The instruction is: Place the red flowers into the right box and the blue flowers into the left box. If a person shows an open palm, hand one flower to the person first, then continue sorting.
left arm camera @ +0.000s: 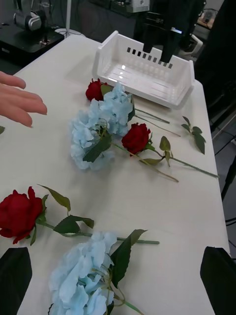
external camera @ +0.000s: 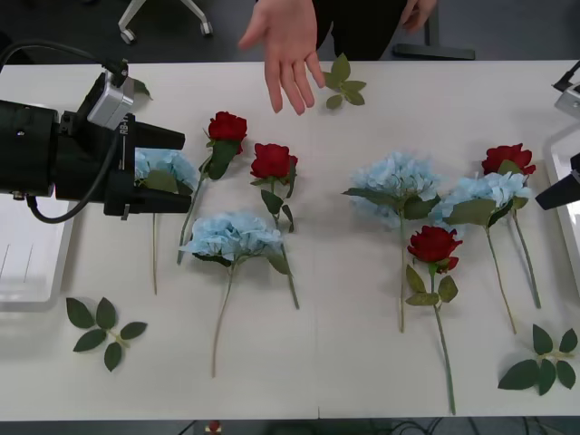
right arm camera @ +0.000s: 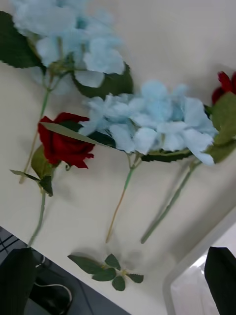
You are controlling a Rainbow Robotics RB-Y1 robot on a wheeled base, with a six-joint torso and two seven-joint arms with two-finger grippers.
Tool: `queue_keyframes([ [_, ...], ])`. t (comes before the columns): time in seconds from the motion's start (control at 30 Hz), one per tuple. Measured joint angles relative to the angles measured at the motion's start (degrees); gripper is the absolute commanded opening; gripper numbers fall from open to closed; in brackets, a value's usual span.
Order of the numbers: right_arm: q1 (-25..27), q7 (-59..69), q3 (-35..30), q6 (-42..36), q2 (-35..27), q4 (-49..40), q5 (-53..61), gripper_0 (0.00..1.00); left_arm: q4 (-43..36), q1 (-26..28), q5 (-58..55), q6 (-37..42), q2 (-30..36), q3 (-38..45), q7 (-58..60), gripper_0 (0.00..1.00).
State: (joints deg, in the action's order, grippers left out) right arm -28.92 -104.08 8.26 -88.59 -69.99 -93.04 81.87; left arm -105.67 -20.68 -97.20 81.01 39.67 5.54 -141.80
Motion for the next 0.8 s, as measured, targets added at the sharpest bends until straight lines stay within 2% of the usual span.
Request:
queue_keyframes([
  [0.27, 0.0, 9.9, 0.0, 2.5, 0.5, 6.2, -2.7, 1.0, 0.0, 0.0, 0.0, 0.0, 0.0, 0.0, 0.0, 1.0],
  [0.8, 0.0, 19.5, 0.0, 7.0, 11.3, 9.6, -18.2, 1.0, 0.0, 0.0, 0.3, 0.0, 0.0, 0.0, -0.1, 1.0],
])
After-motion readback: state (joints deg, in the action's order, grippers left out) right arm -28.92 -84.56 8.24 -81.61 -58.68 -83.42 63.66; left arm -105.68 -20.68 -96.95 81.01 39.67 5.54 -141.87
